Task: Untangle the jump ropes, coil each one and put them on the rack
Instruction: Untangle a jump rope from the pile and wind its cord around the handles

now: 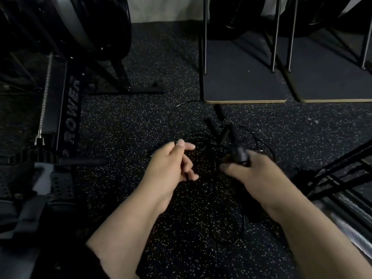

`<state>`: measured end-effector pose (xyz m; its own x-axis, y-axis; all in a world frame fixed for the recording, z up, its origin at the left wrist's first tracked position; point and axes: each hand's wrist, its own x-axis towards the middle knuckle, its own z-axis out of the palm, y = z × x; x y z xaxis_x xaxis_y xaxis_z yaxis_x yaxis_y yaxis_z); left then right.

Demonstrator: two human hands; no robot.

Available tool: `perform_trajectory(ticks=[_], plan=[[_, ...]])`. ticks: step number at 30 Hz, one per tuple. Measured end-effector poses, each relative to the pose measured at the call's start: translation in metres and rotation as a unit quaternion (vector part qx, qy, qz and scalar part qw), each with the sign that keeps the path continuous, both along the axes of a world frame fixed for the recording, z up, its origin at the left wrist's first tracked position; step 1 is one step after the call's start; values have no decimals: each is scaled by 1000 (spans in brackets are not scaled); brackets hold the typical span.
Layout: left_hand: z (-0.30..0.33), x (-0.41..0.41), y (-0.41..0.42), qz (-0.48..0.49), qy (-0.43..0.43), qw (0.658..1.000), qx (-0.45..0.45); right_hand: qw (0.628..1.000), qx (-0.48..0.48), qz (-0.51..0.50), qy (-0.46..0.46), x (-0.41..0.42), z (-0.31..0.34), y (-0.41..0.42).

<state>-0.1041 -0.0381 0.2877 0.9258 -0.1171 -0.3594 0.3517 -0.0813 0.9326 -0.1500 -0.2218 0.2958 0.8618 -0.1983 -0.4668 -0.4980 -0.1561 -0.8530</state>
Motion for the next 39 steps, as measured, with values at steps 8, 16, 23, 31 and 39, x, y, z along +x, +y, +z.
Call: perform_trajectory(ticks=[8, 16, 23, 31, 39], plan=[[21, 2, -13, -6, 28, 977, -211, 993, 45, 88, -66, -4, 0, 31], [-8, -13, -7, -291, -9, 949, 122, 964, 217, -70, -140, 0, 18, 15], [-16, -8, -8, -208, -100, 946, 228, 953, 231, -118, -157, 4, 19, 5], [29, -1, -15, -112, -161, 981, -3, 988, 47, 69, -127, -1, 4, 19], [20, 2, -5, -83, -114, 990, 11, 978, 71, -18, -197, 0, 10, 18]])
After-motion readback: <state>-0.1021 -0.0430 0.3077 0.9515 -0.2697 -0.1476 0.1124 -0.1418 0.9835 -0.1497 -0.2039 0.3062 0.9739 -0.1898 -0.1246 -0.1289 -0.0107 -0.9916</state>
